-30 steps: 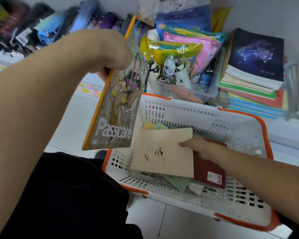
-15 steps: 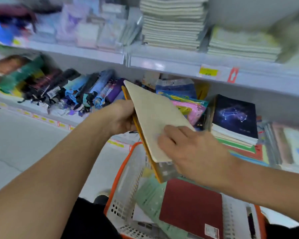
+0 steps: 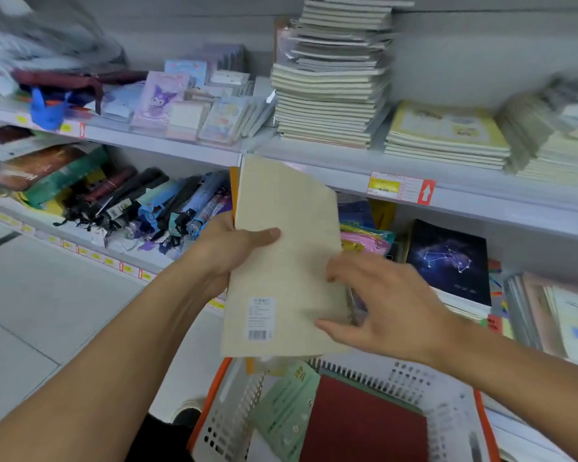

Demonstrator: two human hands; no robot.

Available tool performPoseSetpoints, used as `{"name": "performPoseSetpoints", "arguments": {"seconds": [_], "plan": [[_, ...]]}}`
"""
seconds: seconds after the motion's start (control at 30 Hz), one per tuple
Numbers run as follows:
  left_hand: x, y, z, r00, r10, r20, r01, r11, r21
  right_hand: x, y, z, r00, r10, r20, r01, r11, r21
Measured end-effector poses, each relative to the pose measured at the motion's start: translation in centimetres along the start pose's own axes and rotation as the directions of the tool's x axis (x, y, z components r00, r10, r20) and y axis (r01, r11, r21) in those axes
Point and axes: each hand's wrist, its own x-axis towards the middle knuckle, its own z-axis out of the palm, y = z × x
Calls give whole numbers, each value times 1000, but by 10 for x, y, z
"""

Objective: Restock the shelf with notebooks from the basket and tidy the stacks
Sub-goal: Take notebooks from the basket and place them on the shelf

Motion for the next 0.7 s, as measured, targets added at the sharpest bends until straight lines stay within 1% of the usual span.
{"name": "performPoseSetpoints", "arguments": {"seconds": [0.03,0.07,0.1,0.13,0.17,0.2,0.23,0.27,0.3,0.37,0.47,0.53,0.57,0.63,0.67,0.7], "plan": [[-1,1,0,1000,6,-4,-6,1000,-27,2,6,-1,995,99,9,-100,995,32],[-3,2,1,1000,11,1,-11,998,-56,4,9,-3,970,240,49,-244,962,122],[-5,2,3,1000,18,23,-16,996,-88,8,9,-6,912,399,90,-409,878,248],[-7,3,5,998,18,53,-11,992,-124,12,10,-8,833,537,135,-544,748,380],[-8,5,7,997,20,81,-8,988,-155,15,12,-10,757,619,208,-618,574,537],[-9,6,9,995,28,99,-10,984,-178,16,16,-9,719,636,281,-613,389,687],[-10,6,10,993,42,108,-20,980,-196,16,19,-9,712,622,326,-568,236,789],[-11,7,11,993,54,104,-31,977,-211,16,20,-9,727,608,318,-514,174,840],[-10,8,13,994,64,90,-44,975,-217,14,20,-9,738,619,269,-473,190,861],[-9,8,14,997,61,54,-48,974,-220,12,19,-8,740,656,151,-413,266,871],[-8,11,12,996,-49,81,67,969,-238,14,17,-9,779,621,87,-337,298,893],[-9,13,12,992,-76,104,103,954,-281,16,20,-12,780,617,100,-319,256,913],[-9,12,13,992,-78,100,105,945,-310,18,22,-15,762,638,108,-326,234,916],[-9,11,15,993,-92,78,114,923,-366,24,30,-21,705,702,103,-366,236,900],[-10,11,15,993,-97,70,117,914,-388,25,34,-22,686,716,131,-387,207,899],[-10,11,16,993,-101,63,118,908,-402,26,37,-23,679,710,184,-399,147,905]]}}
